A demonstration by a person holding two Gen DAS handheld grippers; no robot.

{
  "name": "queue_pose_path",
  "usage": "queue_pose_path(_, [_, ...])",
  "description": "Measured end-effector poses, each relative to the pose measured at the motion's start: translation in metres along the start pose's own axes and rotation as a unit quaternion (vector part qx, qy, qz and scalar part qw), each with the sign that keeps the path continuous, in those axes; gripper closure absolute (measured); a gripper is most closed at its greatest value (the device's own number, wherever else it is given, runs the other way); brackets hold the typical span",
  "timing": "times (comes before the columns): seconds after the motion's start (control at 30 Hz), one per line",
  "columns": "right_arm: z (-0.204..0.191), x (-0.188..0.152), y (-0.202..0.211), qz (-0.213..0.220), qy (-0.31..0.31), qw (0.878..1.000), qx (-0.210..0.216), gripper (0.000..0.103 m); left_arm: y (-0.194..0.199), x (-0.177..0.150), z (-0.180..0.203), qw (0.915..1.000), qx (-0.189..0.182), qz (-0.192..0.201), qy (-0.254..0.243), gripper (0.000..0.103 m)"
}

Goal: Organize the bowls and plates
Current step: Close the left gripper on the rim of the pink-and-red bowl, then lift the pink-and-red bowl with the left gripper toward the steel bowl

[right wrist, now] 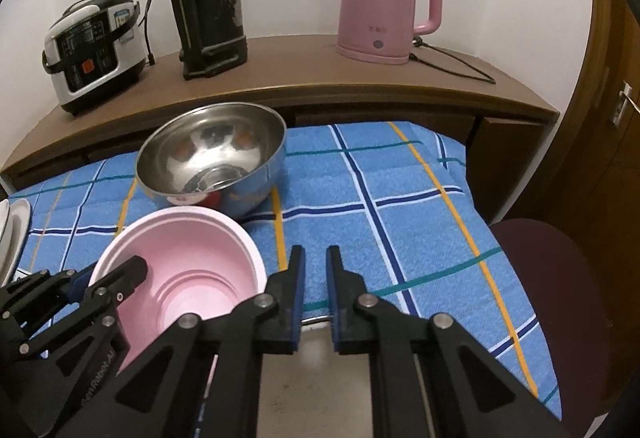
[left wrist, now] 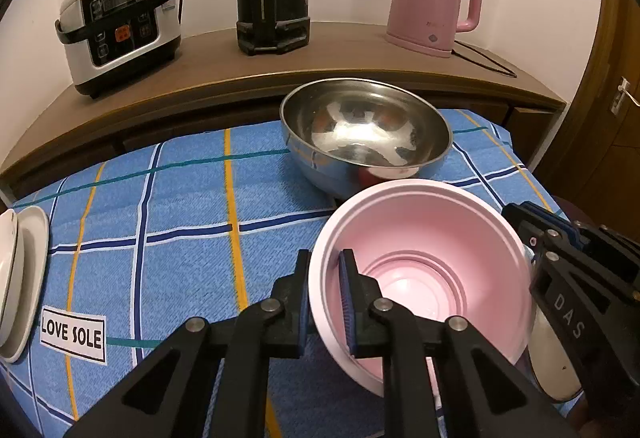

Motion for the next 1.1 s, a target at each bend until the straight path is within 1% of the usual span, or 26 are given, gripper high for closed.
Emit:
queue_pose_path(0.2, [-0.003, 0.000, 0.001, 0.002, 0.004, 1.000, 0.009, 0.093, 0.000, 0.000, 0.001, 1.0000, -0.002, 0.002, -0.005, 0.088])
queue_pose_path(0.27, [0.000, 0.001, 0.001, -0.003, -0.004, 1.000, 0.022, 0.093, 0.000, 0.000, 0.000, 1.0000, -0.002, 0.003, -0.005, 0.089])
queue_pose_path(0.37, [0.007, 0.002, 0.006, -0.004, -0.019, 0.998, 0.053, 0.092, -0.001, -0.001, -0.002, 1.0000, -0.007, 0.002, 0.000, 0.089])
queue_pose_path(0.4, [0.008, 0.004, 0.007, -0.005, -0.020, 0.998, 0.056, 0.087, -0.001, -0.001, -0.003, 1.0000, -0.007, 0.002, 0.000, 0.089])
queue_pose_path(0.43, [0.008, 0.006, 0.008, -0.007, -0.018, 0.998, 0.054, 0.077, -0.001, -0.001, -0.002, 1.0000, -0.006, 0.002, -0.001, 0.089])
queue_pose_path(0.47, [0.007, 0.008, 0.009, -0.009, -0.013, 0.998, 0.054, 0.071, -0.001, 0.000, -0.002, 1.0000, -0.004, 0.003, -0.002, 0.089])
queue_pose_path(0.5, [0.006, 0.009, 0.010, -0.008, -0.011, 0.998, 0.061, 0.056, 0.000, 0.000, -0.001, 1.0000, -0.003, 0.002, -0.004, 0.089])
queue_pose_path(0.53, [0.005, 0.010, 0.011, -0.006, -0.010, 0.998, 0.067, 0.050, 0.000, 0.000, -0.001, 1.0000, -0.004, 0.002, -0.003, 0.089])
queue_pose_path(0.67, [-0.009, 0.012, 0.005, -0.013, 0.023, 0.998, 0.057, 0.053, -0.001, 0.000, -0.002, 1.0000, -0.006, 0.002, -0.001, 0.089])
queue_pose_path(0.7, [-0.011, 0.012, 0.002, -0.019, 0.030, 0.998, 0.055, 0.061, -0.001, 0.000, -0.002, 1.0000, -0.006, 0.002, -0.002, 0.089])
queue_pose_path(0.73, [-0.013, 0.011, -0.003, -0.030, 0.036, 0.997, 0.054, 0.075, -0.001, 0.000, -0.002, 1.0000, -0.006, 0.002, -0.003, 0.089])
queue_pose_path(0.8, [-0.016, 0.008, -0.013, -0.052, 0.038, 0.995, 0.073, 0.082, -0.001, 0.000, -0.002, 1.0000, -0.008, 0.002, -0.002, 0.090])
queue_pose_path(0.83, [-0.018, 0.007, -0.016, -0.058, 0.040, 0.995, 0.075, 0.086, -0.001, 0.000, -0.002, 1.0000, -0.008, 0.002, -0.001, 0.090])
queue_pose_path(0.9, [-0.022, 0.005, -0.019, -0.058, 0.051, 0.995, 0.063, 0.087, -0.002, 0.001, -0.002, 1.0000, -0.008, 0.003, -0.003, 0.090])
queue_pose_path(1.1, [-0.021, 0.006, -0.013, -0.050, 0.040, 0.995, 0.072, 0.088, 0.002, 0.002, -0.004, 0.9999, -0.007, 0.009, -0.004, 0.090])
Point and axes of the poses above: each gripper's, at about its wrist camera, not at the fingertips, and y roughly against the way its jaws point, z to its right, x to its top, the point moved 1 cm from there along -y, roughly the way its jaws point, and after that the axes turned 3 degrees about x, right-handed, at the moved point
